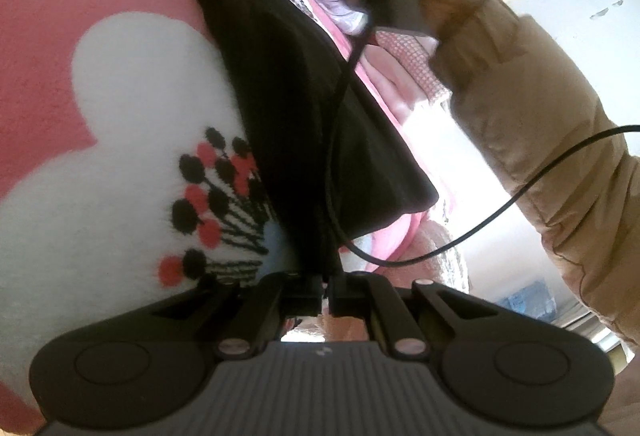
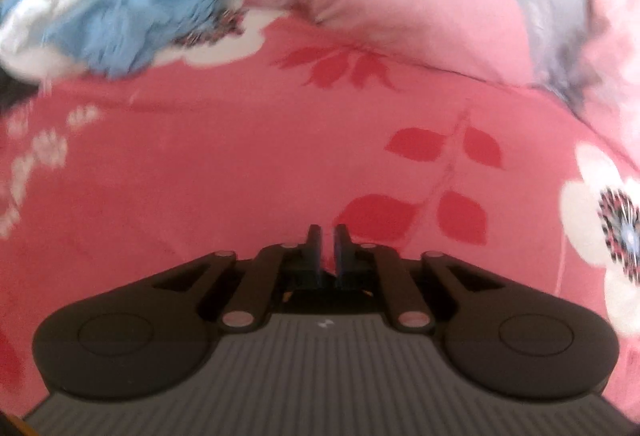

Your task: Fold clothes

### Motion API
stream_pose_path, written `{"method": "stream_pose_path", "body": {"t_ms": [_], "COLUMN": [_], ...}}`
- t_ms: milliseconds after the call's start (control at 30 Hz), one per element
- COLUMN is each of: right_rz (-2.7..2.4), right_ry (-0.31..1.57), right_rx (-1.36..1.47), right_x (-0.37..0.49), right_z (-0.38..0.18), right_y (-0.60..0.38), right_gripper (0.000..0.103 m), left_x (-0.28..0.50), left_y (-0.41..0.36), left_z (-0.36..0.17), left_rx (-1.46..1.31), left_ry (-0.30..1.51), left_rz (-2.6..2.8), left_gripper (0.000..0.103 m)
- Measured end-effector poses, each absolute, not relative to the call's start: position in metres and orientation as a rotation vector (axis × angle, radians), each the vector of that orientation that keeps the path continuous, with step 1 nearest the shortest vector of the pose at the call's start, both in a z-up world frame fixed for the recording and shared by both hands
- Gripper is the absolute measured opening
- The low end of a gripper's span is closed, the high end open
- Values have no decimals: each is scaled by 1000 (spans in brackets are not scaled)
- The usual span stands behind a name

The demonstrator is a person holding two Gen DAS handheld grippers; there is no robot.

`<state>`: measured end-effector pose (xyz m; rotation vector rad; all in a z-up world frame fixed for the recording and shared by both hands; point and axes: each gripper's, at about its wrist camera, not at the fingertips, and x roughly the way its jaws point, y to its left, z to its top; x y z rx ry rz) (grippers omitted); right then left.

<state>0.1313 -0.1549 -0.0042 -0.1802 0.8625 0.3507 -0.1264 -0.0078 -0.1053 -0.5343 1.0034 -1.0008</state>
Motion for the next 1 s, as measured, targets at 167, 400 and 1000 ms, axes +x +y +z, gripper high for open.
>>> {"method": "stream_pose_path", "body": {"t_ms": [167, 400, 1000], "right_rz": [438, 700, 554], "right_ry": [811, 841, 856], "right_rx": [-148, -645, -653], "right_x": [112, 90, 115], "right_z": [29, 8, -23], "right_y": [-178, -134, -104], "right_gripper": [31, 29, 0], "left_x": [-124, -113, -120], "left_y": [-10, -15, -1], "left_z": [-104, -105, -102], "left_rx": [-532, -524, -480], "left_ry": [999, 993, 976], "left_rz": [-1004, -999, -1038], "left_gripper": [4, 4, 3]}}
